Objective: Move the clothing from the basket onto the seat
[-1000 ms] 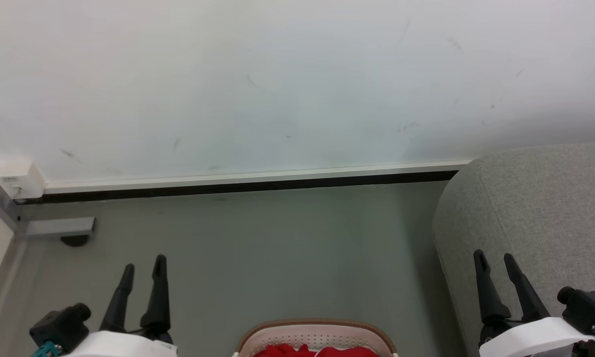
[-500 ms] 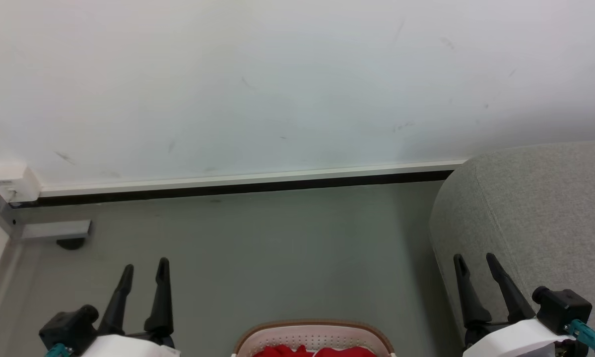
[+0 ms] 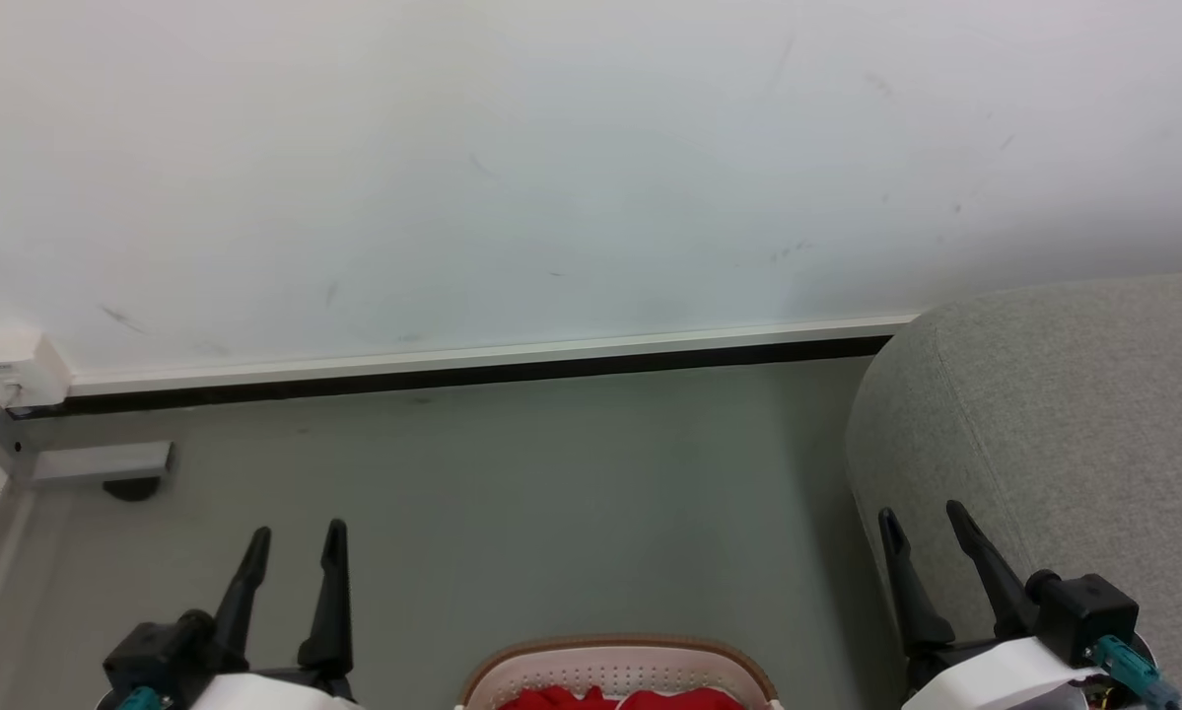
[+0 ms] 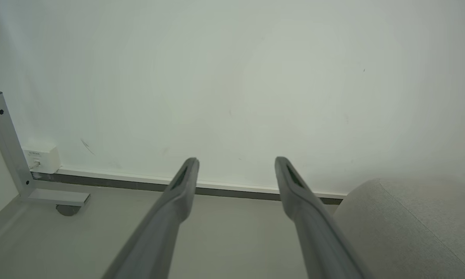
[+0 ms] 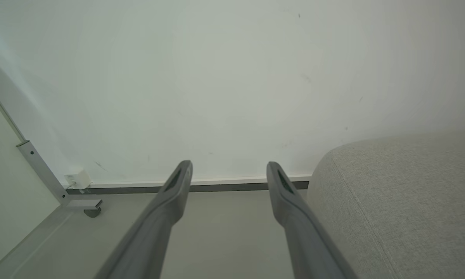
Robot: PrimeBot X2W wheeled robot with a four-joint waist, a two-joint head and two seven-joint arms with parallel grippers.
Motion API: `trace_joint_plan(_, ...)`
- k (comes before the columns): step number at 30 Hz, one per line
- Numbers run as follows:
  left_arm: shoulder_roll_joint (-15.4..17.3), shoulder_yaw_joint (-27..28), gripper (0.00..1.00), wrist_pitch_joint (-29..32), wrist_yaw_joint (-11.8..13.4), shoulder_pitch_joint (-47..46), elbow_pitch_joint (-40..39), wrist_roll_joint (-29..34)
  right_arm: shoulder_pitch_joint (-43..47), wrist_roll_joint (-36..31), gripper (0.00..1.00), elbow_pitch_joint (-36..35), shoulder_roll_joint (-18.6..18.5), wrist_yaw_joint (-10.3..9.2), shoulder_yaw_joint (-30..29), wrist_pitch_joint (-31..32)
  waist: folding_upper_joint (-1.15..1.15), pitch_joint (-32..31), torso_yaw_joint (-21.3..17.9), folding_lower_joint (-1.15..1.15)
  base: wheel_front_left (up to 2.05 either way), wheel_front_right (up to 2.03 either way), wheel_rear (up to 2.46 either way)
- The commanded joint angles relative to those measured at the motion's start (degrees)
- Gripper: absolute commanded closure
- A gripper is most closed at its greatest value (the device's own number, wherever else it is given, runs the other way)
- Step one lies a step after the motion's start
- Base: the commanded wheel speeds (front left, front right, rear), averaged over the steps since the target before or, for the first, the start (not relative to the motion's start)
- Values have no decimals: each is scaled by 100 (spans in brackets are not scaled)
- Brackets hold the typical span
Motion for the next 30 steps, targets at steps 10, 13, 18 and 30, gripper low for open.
trace_joint_plan(10,-10,22,0,-157,-17,3,5,552,-165,-527,0,45,37,-10,-3,-151,0,2,-48,0,0,0,0)
trace_joint_plan(13,-24,58,0,-201,-30,0,-77,631,-170,-652,0,44,52,-11,-6,-183,0,-1,-57,0,0,0,0)
trace_joint_plan(18,-34,98,0,-234,-32,49,-98,803,-181,-875,0,48,75,-11,20,-230,0,-6,-76,0,0,0,0)
trace_joint_plan(30,-58,143,0,-313,-25,54,-67,1126,-178,-1095,0,29,105,-12,7,-316,0,20,-92,0,0,0,0)
